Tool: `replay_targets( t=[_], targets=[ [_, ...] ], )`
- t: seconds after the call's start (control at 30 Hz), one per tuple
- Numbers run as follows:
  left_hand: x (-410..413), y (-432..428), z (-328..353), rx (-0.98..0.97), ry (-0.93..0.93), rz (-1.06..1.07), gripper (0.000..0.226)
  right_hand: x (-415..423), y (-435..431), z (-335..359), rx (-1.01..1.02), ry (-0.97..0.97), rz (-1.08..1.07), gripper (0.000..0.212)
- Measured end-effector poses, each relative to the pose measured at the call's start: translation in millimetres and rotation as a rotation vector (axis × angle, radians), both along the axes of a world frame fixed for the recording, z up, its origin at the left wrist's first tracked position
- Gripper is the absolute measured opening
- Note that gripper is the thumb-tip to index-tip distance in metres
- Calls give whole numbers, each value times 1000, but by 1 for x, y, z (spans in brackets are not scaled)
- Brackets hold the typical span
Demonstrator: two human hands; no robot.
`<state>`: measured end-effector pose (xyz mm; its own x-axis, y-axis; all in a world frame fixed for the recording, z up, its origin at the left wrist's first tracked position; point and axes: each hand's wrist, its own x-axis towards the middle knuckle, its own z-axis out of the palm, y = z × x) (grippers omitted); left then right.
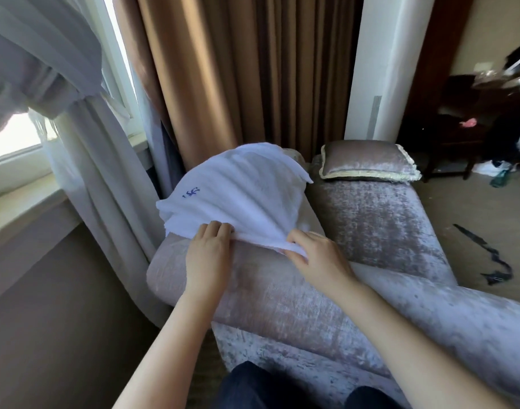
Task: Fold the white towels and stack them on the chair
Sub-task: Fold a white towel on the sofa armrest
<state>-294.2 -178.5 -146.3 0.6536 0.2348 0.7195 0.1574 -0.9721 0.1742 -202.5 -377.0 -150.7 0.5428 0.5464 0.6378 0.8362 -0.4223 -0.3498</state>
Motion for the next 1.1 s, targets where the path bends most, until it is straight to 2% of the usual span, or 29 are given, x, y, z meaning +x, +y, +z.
replay_targets(
  t=[0.1,0.2,0.27,0.33,0.47,0.77,0.97,1.03,1.1],
  targets=[
    [-18,5,7,-3,-16,43,19,-17,-12,7,-94,65,32,29],
    [-33,9,3,82,9,22,3,-33,-26,9,-198,-30,18,44],
    [-41,3,-3,169,12,-11,16,-36,-42,11,-255,-20,-66,49],
    [-49,-9,-9,201,-6,-74,16,-38,-59,15,-228,48,-195,47],
    [-58,-27,-4,249,-38,-157,11,-36,-82,20,-56,-38,-293,46],
    [-78,-37,26,369,-121,-176,9,-4,-110,8,-46,-88,-476,45],
    [-97,-9,34,373,-94,-63,9,23,-114,13,-87,22,-644,27],
    [-100,2,53,297,-67,-37,18,36,-121,30,-98,88,-722,26],
    [-99,8,74,133,-6,14,19,44,-130,51,-69,141,-770,24]
  ],
)
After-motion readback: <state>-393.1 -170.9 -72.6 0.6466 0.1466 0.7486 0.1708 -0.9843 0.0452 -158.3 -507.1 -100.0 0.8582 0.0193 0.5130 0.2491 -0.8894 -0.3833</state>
